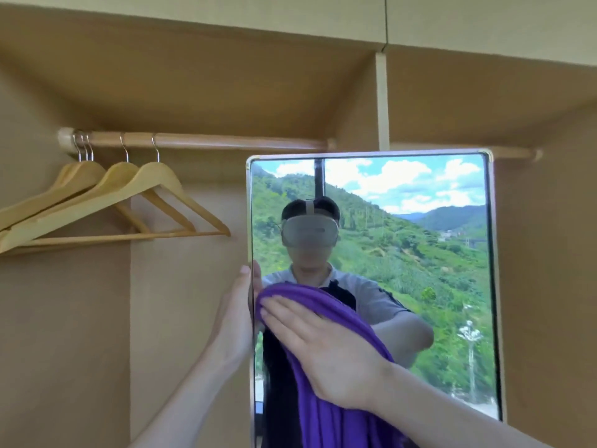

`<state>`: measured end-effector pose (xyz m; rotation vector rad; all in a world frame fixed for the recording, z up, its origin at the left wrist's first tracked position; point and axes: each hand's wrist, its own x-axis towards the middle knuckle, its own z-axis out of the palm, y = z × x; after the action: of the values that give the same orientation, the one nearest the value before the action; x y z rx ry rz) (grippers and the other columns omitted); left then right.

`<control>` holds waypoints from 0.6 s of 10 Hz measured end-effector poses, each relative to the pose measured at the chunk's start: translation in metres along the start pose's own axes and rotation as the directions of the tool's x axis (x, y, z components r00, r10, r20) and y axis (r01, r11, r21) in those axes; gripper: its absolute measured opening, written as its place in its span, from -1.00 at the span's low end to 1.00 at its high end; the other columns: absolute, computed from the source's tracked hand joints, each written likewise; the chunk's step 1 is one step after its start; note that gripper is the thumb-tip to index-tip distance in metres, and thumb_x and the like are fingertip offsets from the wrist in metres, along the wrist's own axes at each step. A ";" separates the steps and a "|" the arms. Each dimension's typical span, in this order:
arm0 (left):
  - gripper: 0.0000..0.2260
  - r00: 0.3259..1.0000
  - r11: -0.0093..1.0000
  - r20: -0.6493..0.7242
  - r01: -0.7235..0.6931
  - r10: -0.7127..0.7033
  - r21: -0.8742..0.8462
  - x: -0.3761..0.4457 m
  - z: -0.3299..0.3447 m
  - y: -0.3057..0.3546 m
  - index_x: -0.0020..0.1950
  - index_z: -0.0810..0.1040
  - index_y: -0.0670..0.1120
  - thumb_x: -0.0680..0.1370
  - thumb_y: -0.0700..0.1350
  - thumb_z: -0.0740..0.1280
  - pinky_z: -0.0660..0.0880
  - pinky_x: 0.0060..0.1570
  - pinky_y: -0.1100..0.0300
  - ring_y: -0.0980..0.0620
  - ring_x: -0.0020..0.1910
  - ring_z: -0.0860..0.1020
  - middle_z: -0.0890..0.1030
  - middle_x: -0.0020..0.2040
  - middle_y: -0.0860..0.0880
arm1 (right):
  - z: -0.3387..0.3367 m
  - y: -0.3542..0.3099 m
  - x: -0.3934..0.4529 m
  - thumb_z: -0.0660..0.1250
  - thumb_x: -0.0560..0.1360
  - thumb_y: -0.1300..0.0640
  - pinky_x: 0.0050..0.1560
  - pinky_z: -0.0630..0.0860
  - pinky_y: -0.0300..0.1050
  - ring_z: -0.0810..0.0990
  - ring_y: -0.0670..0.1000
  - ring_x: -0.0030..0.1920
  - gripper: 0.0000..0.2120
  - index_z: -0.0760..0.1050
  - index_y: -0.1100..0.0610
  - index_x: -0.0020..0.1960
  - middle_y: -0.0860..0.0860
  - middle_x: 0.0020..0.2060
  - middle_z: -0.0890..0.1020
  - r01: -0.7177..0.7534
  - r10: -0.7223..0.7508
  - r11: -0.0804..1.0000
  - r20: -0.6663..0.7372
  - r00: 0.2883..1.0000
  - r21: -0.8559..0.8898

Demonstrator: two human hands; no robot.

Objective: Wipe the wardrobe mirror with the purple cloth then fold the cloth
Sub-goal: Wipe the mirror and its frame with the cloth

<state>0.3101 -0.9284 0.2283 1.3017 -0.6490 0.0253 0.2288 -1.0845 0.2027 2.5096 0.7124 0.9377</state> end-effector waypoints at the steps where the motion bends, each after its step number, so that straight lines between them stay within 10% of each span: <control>1: -0.60 0.997 0.997 -0.066 -0.038 0.043 0.074 0.005 -0.002 0.000 0.11 0.59 0.04 0.65 0.27 0.11 0.54 0.10 -0.03 -0.10 0.12 0.62 0.65 0.14 -0.06 | -0.007 0.024 -0.033 0.29 0.39 0.29 0.61 -0.09 -0.15 -0.12 -0.04 0.65 -0.12 0.05 0.16 0.65 0.01 0.65 0.00 -0.105 0.111 0.993 -0.102 0.989 0.060; 3: -0.33 0.975 0.977 -0.174 -0.103 0.137 0.189 0.007 0.015 -0.003 0.61 0.22 -0.04 0.60 0.29 0.18 0.24 0.47 -0.01 0.02 0.51 0.31 0.34 0.56 -0.01 | -0.054 0.071 -0.038 0.16 0.45 0.15 0.59 0.00 -0.20 -0.02 -0.07 0.64 -0.24 0.09 0.10 0.64 -0.02 0.64 0.10 -0.610 0.659 0.742 -0.471 0.587 0.278; 4: -0.32 0.949 0.933 -0.198 -0.177 0.246 0.312 -0.001 0.023 -0.007 0.59 0.06 0.13 0.52 0.31 0.10 0.34 0.26 0.01 -0.05 0.40 0.40 0.39 0.42 0.03 | -0.045 0.057 -0.020 0.15 0.41 0.16 0.61 0.03 -0.07 0.03 0.07 0.64 -0.20 0.06 0.17 0.64 0.09 0.63 0.12 -0.640 0.648 0.741 -0.469 0.600 0.206; 5: -0.30 0.825 0.642 -0.048 -0.400 0.563 0.654 -0.016 0.025 -0.010 0.63 -0.10 0.15 0.56 0.15 0.15 0.21 0.52 -0.11 -0.13 0.61 0.15 0.09 0.65 -0.05 | -0.019 0.036 -0.024 0.24 0.36 0.27 0.62 0.03 0.01 -0.01 0.09 0.65 -0.14 0.08 0.26 0.63 0.15 0.64 0.10 -0.287 0.304 0.952 -0.237 0.923 0.105; 6: -0.24 0.684 0.185 0.282 -0.524 0.673 0.831 -0.021 0.029 -0.014 0.69 -0.12 0.03 0.59 -0.01 0.23 -0.14 0.62 -0.01 -0.02 0.66 -0.20 -0.23 0.68 0.01 | -0.008 0.031 -0.049 0.28 0.32 0.37 0.63 -0.04 -0.05 -0.03 0.05 0.65 -0.12 0.11 0.29 0.62 0.14 0.64 0.08 -0.136 0.148 0.985 -0.109 0.983 0.110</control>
<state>0.2856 -0.9520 0.2095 1.9117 -1.0645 1.3190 0.2015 -1.1361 0.1988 2.6420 0.6367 1.1323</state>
